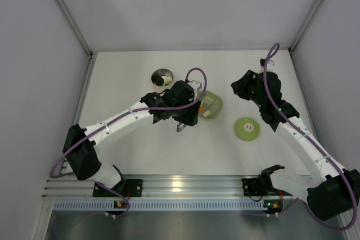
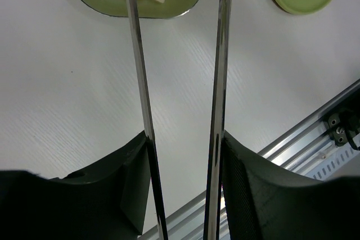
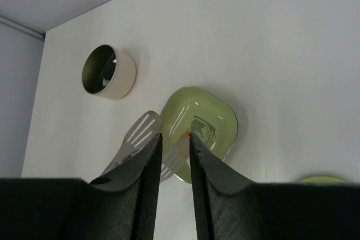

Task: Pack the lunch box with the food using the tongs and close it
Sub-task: Pick up the fake food from the plate.

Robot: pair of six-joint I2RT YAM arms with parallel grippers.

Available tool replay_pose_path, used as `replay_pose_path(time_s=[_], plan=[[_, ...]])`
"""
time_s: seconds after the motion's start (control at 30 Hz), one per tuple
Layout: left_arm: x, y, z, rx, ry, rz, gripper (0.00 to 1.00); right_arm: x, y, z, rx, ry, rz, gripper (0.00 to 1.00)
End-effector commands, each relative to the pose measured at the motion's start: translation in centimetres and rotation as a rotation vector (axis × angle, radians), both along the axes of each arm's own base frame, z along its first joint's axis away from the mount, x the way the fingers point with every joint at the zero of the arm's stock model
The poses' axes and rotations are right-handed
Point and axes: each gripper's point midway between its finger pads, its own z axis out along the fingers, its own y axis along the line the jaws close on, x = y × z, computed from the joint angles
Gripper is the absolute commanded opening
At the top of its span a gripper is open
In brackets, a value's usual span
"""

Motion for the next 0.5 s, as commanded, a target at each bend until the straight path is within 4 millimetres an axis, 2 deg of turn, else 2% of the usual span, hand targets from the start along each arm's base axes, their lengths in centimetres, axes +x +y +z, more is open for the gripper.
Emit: replay_pose_path(time_s=[0.0,0.47], plan=[[-1.1,-0.2,-1.9,0.053,0.030,-0.035,0.53,0.0,0.7,1.0,0.006,-0.029,0.017,0.25],[-2.1,0.1,-5.0,0.114,0.089,-0.041,0.52,-0.1,0.5,0.3,0.000,-0.018,0.011,0.25]])
